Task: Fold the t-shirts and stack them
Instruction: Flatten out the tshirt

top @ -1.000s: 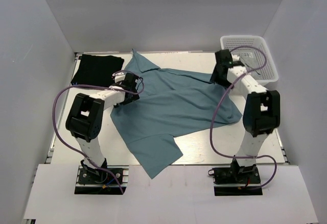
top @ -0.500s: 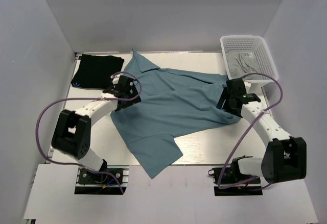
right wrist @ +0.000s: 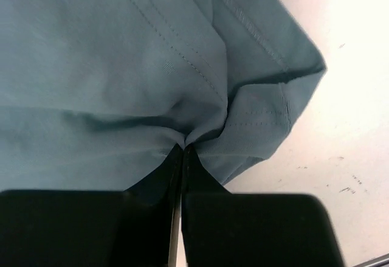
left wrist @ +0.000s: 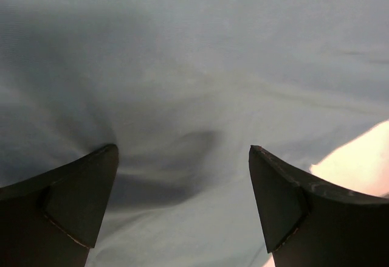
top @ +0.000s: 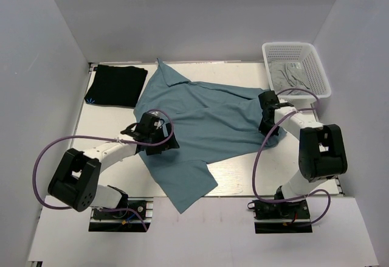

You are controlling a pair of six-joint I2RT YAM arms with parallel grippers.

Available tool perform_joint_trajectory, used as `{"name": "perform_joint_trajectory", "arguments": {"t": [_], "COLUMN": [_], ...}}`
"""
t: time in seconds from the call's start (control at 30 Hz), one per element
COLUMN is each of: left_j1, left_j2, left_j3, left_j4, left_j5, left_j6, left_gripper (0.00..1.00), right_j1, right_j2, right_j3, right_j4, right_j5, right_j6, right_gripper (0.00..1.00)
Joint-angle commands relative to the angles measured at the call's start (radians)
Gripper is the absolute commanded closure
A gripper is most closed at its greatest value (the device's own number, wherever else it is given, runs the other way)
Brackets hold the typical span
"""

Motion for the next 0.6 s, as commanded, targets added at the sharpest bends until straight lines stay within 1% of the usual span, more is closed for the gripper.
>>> {"name": "perform_joint_trajectory", "arguments": {"t": [0.0,0.03,0.1,0.13,0.17,0.2,0.23,0.27,0.3,0.37,0.4,0.43,0.5,0.53,0.57], "left_j1": [-0.002,-0.002,-0.002,0.007,0.007,0.018,0.018,0.018,0.018,0.018,0.018,0.018,0.018,0.018,0.018], "left_j2": [0.011,0.024,0.05,0.061,0.072,0.081,0.09,0.09,0.09,0.078,0.078,0.064,0.04,0.031,0.021], "left_j3": [-0.064,-0.064,-0.073,-0.064,-0.064,-0.052,-0.039,-0.039,-0.029,-0.029,-0.029,-0.015,-0.001,-0.001,-0.001], "left_j4": [-0.092,-0.11,-0.17,-0.194,-0.221,-0.245,-0.294,-0.319,-0.319,-0.346,-0.356,-0.366,-0.377,-0.377,-0.367], "left_j5": [-0.059,-0.086,-0.196,-0.197,-0.246,-0.267,-0.298,-0.347,-0.356,-0.389,-0.408,-0.425,-0.45,-0.45,-0.45], "left_j6": [-0.018,-0.032,-0.061,-0.061,-0.096,-0.107,-0.122,-0.164,-0.164,-0.19,-0.204,-0.213,-0.213,-0.213,-0.213], "left_gripper": [0.0,0.0,0.0,0.0,0.0,0.0,0.0,0.0,0.0,0.0,0.0,0.0,0.0,0.0,0.0], "right_j1": [0.001,0.003,-0.002,-0.002,-0.005,-0.006,-0.003,-0.005,-0.008,-0.011,-0.014,-0.02,-0.02,-0.022,-0.016], "right_j2": [-0.029,-0.046,-0.075,-0.075,-0.078,-0.077,-0.078,-0.062,-0.051,-0.019,0.006,0.02,0.069,0.081,0.086], "right_j3": [0.09,0.098,0.136,0.147,0.166,0.191,0.205,0.232,0.258,0.295,0.305,0.326,0.337,0.342,0.34], "right_j4": [0.006,-0.016,-0.06,-0.075,-0.089,-0.106,-0.156,-0.171,-0.19,-0.229,-0.235,-0.244,-0.278,-0.287,-0.292], "right_j5": [0.058,0.065,0.075,0.082,0.093,0.14,0.154,0.165,0.189,0.214,0.228,0.242,0.245,0.242,0.245], "right_j6": [0.024,0.018,0.027,0.027,0.053,0.067,0.093,0.112,0.124,0.142,0.149,0.156,0.173,0.176,0.175], "right_gripper": [1.0,1.0,1.0,1.0,1.0,1.0,1.0,1.0,0.92,0.9,0.86,0.86,0.79,0.64,0.53]}}
